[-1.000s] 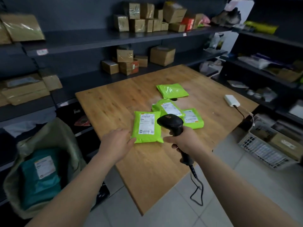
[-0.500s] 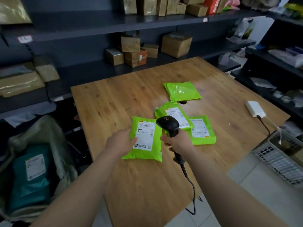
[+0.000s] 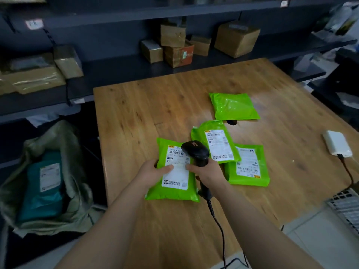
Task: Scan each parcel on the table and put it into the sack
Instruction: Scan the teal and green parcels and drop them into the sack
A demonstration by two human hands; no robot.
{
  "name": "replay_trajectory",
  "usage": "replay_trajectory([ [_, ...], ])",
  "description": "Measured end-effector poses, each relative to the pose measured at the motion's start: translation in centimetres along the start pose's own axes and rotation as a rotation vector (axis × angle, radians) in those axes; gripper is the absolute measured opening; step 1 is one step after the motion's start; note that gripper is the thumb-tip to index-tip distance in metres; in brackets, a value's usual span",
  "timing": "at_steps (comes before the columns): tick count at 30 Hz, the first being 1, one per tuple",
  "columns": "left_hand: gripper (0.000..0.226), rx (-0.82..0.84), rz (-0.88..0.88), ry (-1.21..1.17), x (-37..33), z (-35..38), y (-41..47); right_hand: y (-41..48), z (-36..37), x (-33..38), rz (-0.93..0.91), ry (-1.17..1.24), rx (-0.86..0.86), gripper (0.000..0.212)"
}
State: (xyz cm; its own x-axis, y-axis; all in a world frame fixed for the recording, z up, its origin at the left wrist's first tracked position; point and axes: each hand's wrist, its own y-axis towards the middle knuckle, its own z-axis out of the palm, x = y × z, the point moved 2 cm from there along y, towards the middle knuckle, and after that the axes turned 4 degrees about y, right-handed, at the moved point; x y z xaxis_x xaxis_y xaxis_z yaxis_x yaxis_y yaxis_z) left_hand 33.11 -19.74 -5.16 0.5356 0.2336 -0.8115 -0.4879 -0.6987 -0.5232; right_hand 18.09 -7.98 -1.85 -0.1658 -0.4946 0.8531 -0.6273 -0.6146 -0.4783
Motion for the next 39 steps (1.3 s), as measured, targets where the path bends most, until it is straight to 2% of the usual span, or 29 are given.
replay_trajectory([
  [2,0.03,-0.004,-0.006,-0.123,-0.2,0.6,-1.3,-0.3,-0.8,0.3,-0.009,0.035,0.032,0.037],
  [5,0.052,-0.031,0.024,-0.199,-0.8,1.8,-3.4,-1.0,-2.4,1.3,-0.089,0.058,0.096,0.028],
  [9,0.075,-0.181,0.091,-0.289,-1.9,3.5,-5.9,-2.2,-5.0,3.4,-0.212,-0.049,0.166,0.019],
  [13,0.071,-0.366,0.141,-0.385,-2.7,4.9,-7.3,-3.9,-8.0,5.7,-0.298,-0.065,0.259,0.014],
  [16,0.066,-0.427,0.153,-0.437,-3.0,6.2,-7.8,-5.3,-9.7,6.8,-0.361,-0.12,0.313,0.016],
  [26,0.068,-0.517,0.161,-0.38,-4.2,8.0,-7.4,-6.8,-12.7,7.5,-0.346,-0.221,0.345,0.024],
  [39,0.064,-0.555,0.128,-0.406,-4.0,8.6,-7.2,-7.4,-14.4,8.6,-0.358,-0.201,0.366,0.026],
])
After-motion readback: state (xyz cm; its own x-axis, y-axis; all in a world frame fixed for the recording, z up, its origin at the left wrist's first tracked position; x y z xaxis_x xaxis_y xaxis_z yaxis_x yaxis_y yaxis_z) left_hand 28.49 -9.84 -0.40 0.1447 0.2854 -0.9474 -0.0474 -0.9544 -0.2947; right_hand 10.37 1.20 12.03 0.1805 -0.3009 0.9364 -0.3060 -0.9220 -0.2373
